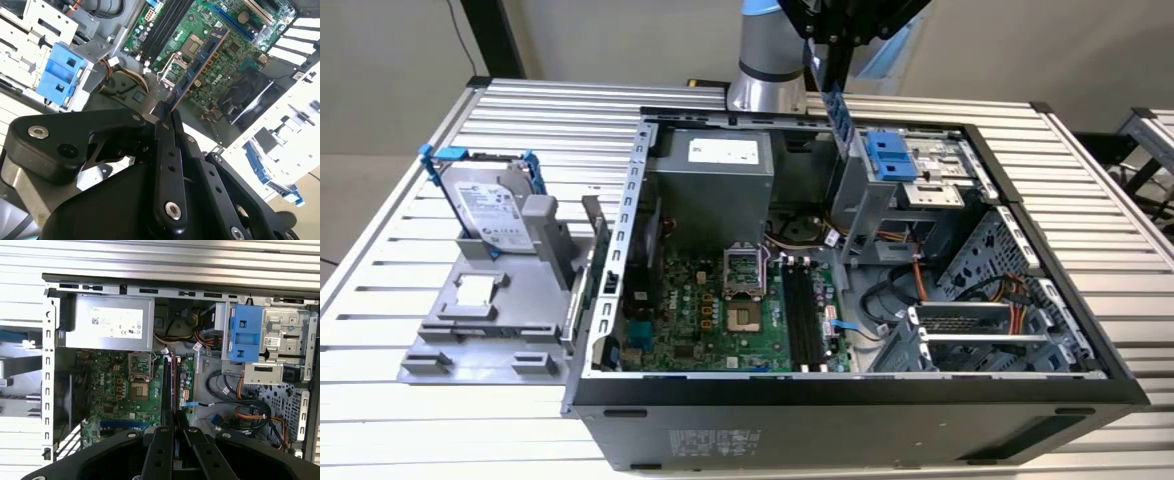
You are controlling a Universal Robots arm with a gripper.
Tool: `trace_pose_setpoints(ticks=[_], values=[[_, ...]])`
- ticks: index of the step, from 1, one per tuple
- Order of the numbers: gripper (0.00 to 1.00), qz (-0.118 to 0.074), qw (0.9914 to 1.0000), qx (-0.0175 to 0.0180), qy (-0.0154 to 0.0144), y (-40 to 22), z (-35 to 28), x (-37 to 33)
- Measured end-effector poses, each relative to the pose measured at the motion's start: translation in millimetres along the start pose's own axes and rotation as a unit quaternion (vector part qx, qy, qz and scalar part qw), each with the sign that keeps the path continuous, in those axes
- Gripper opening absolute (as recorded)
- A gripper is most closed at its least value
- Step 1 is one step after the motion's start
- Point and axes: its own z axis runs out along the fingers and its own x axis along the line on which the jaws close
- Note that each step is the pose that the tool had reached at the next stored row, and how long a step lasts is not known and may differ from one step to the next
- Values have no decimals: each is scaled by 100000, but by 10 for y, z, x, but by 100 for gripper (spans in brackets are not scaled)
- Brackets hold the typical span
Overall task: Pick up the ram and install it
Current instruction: 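Insert the ram into the slot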
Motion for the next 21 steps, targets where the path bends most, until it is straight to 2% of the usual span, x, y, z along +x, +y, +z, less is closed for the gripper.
trace_pose_setpoints(ticks=[4,6,8,9,13,19,21], values=[[0,36,100000,2,57,0,1,0],[0,40,99999,-20,387,0,5,0],[0,42,99996,-22,928,0,9,-2],[0,51,99994,-30,1064,0,13,-3],[0,140,99994,-30,1079,-1,29,-26],[0,434,99991,-26,1288,-4,65,-130],[0,608,99988,-17,1397,-6,96,-168]])
